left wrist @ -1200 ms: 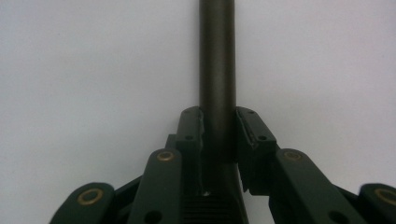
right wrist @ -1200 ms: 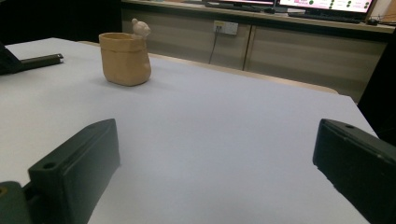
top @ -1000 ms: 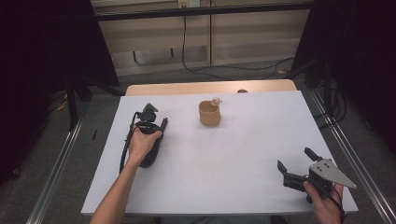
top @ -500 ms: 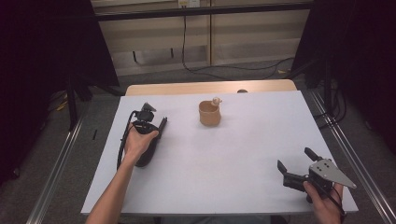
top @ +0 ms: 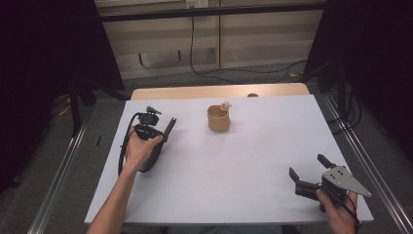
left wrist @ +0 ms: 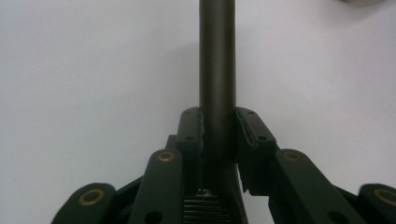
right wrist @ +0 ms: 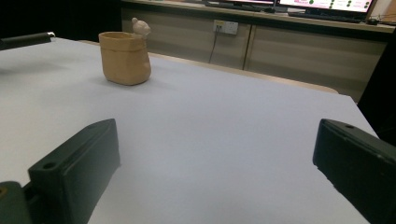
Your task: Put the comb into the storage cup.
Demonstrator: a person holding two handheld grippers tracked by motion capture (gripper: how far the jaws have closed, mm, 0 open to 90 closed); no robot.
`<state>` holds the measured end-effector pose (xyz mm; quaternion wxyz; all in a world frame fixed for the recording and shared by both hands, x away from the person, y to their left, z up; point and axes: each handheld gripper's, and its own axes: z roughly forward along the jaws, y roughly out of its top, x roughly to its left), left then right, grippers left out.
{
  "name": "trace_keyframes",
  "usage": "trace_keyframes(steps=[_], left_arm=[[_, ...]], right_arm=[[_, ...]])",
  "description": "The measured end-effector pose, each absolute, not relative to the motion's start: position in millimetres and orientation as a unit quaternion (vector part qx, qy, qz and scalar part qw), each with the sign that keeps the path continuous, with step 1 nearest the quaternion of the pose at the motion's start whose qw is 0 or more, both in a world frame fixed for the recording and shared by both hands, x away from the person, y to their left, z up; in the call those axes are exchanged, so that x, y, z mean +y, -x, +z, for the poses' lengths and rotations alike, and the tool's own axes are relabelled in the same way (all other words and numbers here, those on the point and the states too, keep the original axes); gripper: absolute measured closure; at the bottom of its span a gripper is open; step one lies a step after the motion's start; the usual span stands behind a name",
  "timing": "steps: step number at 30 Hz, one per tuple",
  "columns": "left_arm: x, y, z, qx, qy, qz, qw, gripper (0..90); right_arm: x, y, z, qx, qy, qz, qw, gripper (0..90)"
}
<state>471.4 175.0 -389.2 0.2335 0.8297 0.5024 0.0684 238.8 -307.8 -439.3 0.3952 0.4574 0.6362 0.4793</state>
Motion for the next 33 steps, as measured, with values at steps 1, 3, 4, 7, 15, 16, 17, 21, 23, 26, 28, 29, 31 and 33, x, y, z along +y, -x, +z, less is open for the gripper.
trace_keyframes(steps=[1, 3, 4, 7, 15, 16, 17, 21, 23, 26, 28, 29, 31, 33], left_arm=[[175.1, -470.1, -387.7, 0.499, -0.831, 0.068, 0.237, 72.9], [175.1, -468.9, -386.5, 0.492, -0.834, 0.063, 0.243, 72.9], [174.3, -467.7, -385.7, 0.487, -0.837, 0.061, 0.244, 72.9], [172.1, -464.4, -383.7, 0.476, -0.842, 0.060, 0.248, 72.9], [168.5, -453.2, -373.6, 0.437, -0.858, 0.051, 0.264, 72.9], [168.4, -452.3, -373.0, 0.432, -0.861, 0.045, 0.266, 72.9], [168.0, -451.6, -373.0, 0.430, -0.861, 0.045, 0.269, 72.9], [164.3, -448.8, -372.4, 0.417, -0.866, 0.040, 0.272, 72.9], [162.4, -447.6, -371.0, 0.415, -0.866, 0.039, 0.276, 72.9], [160.2, -445.1, -367.9, 0.406, -0.870, 0.035, 0.278, 72.9], [158.4, -443.3, -366.6, 0.401, -0.873, 0.033, 0.277, 72.9], [157.6, -442.1, -365.9, 0.401, -0.872, 0.032, 0.279, 72.9], [156.9, -440.8, -364.1, 0.396, -0.875, 0.033, 0.277, 72.9], [156.8, -439.0, -362.1, 0.392, -0.877, 0.031, 0.277, 72.9]], right_arm=[[-307.6, -238.7, -439.2, 0.636, -0.458, 0.479, 0.396, 0.0], [-307.6, -238.6, -439.2, 0.636, -0.457, 0.481, 0.394, 0.0], [-307.6, -238.5, -439.2, 0.636, -0.457, 0.480, 0.395, 0.0], [-307.8, -238.6, -439.2, 0.636, -0.457, 0.480, 0.395, 0.0], [-307.5, -238.6, -439.2, 0.637, -0.454, 0.481, 0.396, 0.0], [-307.5, -238.4, -439.2, 0.638, -0.454, 0.481, 0.395, 0.0], [-307.3, -238.4, -439.2, 0.638, -0.455, 0.480, 0.395, 0.0], [-306.8, -238.2, -439.2, 0.639, -0.451, 0.481, 0.396, 0.0], [-306.9, -237.9, -439.1, 0.639, -0.452, 0.481, 0.395, 0.0], [-307.4, -237.8, -439.0, 0.642, -0.451, 0.479, 0.395, 0.0], [-307.5, -238.1, -439.1, 0.642, -0.451, 0.480, 0.393, 0.0], [-307.4, -238.0, -439.0, 0.643, -0.449, 0.482, 0.391, 0.0], [-307.3, -238.0, -438.9, 0.643, -0.448, 0.484, 0.389, 0.0], [-307.1, -237.4, -438.4, 0.642, -0.444, 0.492, 0.386, 0.0]])
